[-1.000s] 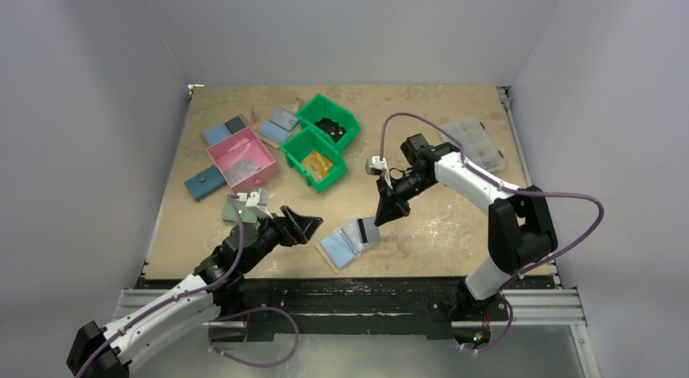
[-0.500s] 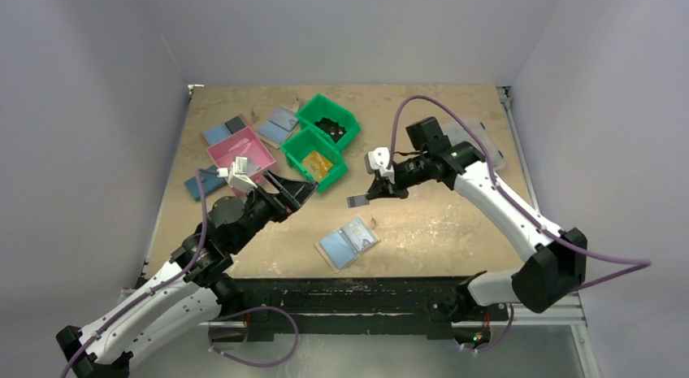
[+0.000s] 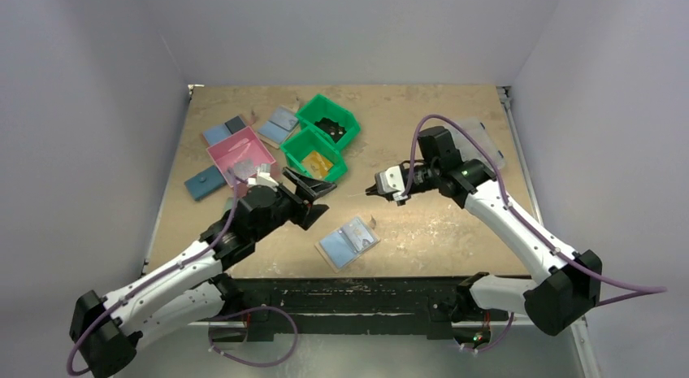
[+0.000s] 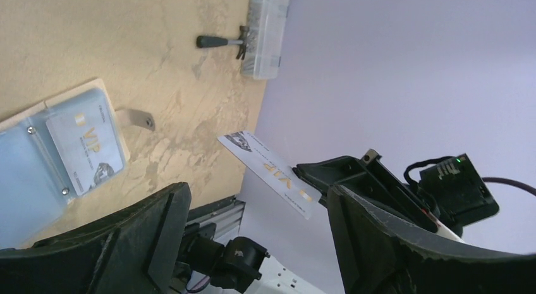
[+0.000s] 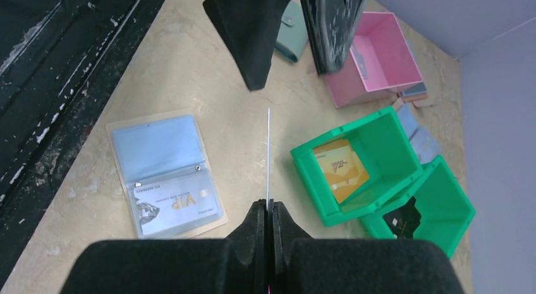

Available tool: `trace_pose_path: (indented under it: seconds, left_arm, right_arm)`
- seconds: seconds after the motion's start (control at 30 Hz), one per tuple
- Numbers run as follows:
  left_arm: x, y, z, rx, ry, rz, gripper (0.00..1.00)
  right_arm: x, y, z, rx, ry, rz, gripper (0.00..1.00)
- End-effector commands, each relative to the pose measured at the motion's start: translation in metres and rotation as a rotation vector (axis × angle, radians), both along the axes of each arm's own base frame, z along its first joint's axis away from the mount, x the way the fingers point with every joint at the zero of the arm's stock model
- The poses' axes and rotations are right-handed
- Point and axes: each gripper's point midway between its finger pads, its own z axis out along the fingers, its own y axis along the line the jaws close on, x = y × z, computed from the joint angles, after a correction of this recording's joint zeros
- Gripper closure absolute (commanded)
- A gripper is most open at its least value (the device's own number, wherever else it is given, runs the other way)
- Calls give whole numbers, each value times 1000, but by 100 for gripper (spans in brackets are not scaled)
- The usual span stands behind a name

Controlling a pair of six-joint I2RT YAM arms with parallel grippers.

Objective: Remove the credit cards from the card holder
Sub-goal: Place the credit card in the storage box.

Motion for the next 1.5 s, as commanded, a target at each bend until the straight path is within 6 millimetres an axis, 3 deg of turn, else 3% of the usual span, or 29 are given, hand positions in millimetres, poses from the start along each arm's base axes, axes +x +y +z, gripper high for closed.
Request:
trace_pose_path:
  seconds: [0.0,0.27,0.53,0.63,0.8,0.83,0.93,1.07,1.13,1.27,1.47]
  left_arm:
    - [2,-28,2,-133,60,-79,15]
    - [15,-43,1,-204,77,-73,19]
    - [8,-62,-6,-239,118,-121,32]
    - [5,-65,-7,-240,122,-132,48]
    - [6,-62,-4,-239,109,-125,87]
    - [5,-62,-3,-238,101,-128,98]
    - [4,-59,-5,-215,91,-126,100]
    - [9,-46,-13,-115,34,-77,100]
    - [14,-32,-18,-25,-18,-36,100]
    - [22,1,-12,203,-225,29,100]
    - [29,47,17,555,-477,49,100]
  right_arm:
    - [1,6,8,49,-78,43,100]
    - [-7,9,-4,54,-109,90,100]
    - [1,18,-7,54,-150,51,100]
    - [2,18,-12,42,-161,43,100]
    - [-11,15,-24,22,-183,115,98]
    - [-14,15,-24,22,-198,139,95]
    - [-23,13,-27,23,-186,174,78]
    - [-26,10,-22,18,-119,147,19]
    - [-24,5,-14,24,-79,113,2]
    - [-26,-7,0,63,45,50,1]
    - [-32,-24,5,46,261,-68,1]
